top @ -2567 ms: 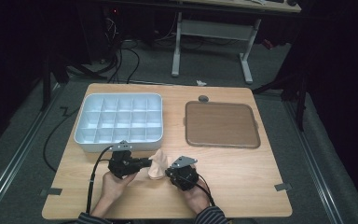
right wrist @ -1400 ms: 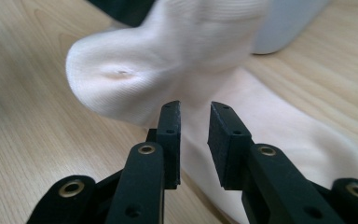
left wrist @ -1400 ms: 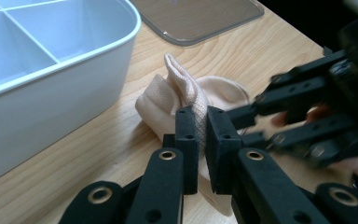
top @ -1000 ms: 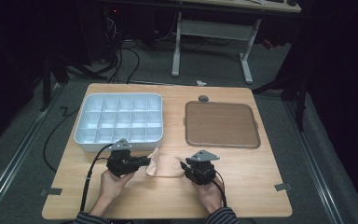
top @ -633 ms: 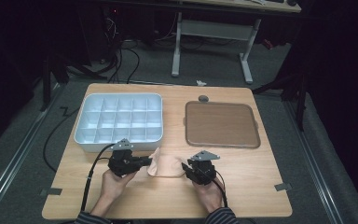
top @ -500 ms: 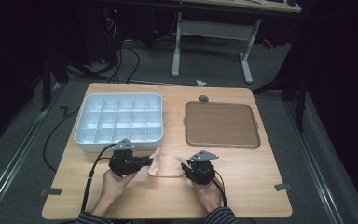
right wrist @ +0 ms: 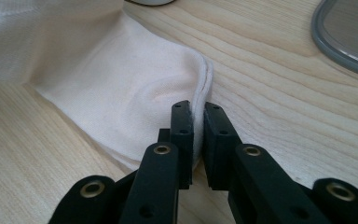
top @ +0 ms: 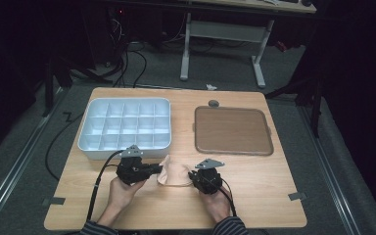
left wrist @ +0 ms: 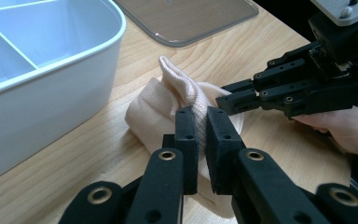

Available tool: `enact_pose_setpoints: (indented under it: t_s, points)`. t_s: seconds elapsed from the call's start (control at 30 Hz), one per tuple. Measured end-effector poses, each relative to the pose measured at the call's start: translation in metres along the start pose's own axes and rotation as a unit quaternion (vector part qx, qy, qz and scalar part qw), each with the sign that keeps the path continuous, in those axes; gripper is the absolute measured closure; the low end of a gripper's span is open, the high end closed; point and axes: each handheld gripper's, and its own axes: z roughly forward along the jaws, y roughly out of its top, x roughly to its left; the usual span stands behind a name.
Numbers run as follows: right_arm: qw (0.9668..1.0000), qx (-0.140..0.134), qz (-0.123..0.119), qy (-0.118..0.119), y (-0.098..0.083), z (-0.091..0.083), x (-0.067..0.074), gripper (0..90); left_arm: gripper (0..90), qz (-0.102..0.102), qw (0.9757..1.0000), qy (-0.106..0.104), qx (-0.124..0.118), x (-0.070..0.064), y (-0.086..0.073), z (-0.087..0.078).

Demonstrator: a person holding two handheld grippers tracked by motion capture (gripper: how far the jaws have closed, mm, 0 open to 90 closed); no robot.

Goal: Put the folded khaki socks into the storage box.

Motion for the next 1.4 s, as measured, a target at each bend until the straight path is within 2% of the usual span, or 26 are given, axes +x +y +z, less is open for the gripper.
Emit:
enact_pose_setpoints:
  t_s: [0.43, 1.03, 1.4]
  points:
    - [0.9999, -0.002, -0.011, 0.009, 0.002, 0.004, 0.009, 84.1, 84.4, 0.003, 0.9999, -0.008, 0.006, -0.003, 0.002, 0.008]
    - [0.9997, -0.005, -0.021, 0.009, 0.002, 0.005, 0.011, 84.1, 83.8, 0.01, 0.9997, -0.006, 0.021, -0.007, 0.004, 0.029]
    - [0.9997, -0.007, -0.021, 0.012, 0.002, 0.005, 0.01, 84.0, 83.8, 0.023, 0.9993, -0.004, 0.03, -0.012, 0.004, 0.042]
